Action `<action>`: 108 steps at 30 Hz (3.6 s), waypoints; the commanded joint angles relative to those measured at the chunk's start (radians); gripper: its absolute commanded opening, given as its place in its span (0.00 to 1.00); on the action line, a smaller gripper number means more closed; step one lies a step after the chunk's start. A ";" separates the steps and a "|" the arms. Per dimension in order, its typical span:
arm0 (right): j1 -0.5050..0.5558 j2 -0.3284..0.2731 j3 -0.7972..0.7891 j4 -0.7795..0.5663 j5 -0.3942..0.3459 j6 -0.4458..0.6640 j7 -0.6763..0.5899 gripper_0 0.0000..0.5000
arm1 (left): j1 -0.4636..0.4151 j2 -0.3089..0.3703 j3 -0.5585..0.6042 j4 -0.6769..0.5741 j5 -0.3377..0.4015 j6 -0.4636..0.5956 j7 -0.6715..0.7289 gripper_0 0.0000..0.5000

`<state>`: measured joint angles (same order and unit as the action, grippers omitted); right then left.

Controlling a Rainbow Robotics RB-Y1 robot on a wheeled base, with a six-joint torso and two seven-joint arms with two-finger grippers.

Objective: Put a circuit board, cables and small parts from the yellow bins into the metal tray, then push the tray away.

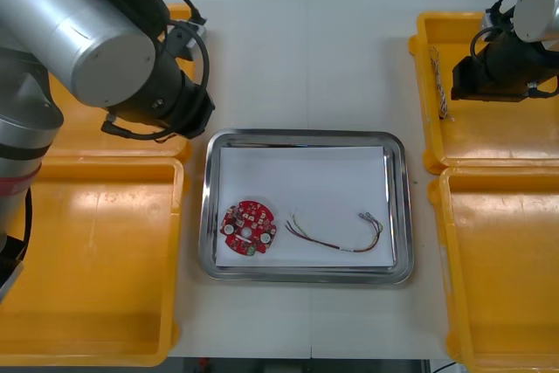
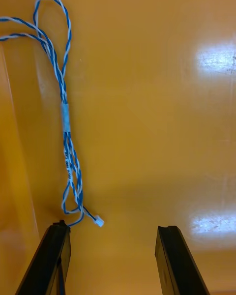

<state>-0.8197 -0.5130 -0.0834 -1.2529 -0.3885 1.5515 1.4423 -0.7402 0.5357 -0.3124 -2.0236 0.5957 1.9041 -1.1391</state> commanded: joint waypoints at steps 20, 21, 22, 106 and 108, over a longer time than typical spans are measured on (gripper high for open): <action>0.097 0.048 -0.030 -0.014 -0.069 -0.120 -0.126 1.00 | -0.097 -0.068 -0.330 0.167 -0.002 -0.235 0.314 0.00; 0.097 0.050 -0.030 -0.014 -0.072 -0.120 -0.128 1.00 | -0.097 -0.068 -0.340 0.180 -0.001 -0.246 0.317 0.00; 0.097 0.048 -0.030 -0.014 -0.072 -0.122 -0.129 1.00 | -0.097 -0.069 -0.349 0.194 -0.001 -0.255 0.318 0.00; 0.154 -0.081 -0.075 -0.092 -0.155 -0.059 -0.072 0.00 | -0.128 0.129 0.058 0.171 0.115 -0.028 0.249 1.00; 0.154 -0.091 -0.081 -0.106 -0.164 -0.042 -0.069 0.00 | -0.137 0.136 0.087 0.215 0.124 -0.031 0.208 1.00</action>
<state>-0.6776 -0.5525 -0.1273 -1.3034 -0.5336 1.4882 1.3419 -0.8176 0.6271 -0.2851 -1.8478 0.7026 1.8672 -0.8432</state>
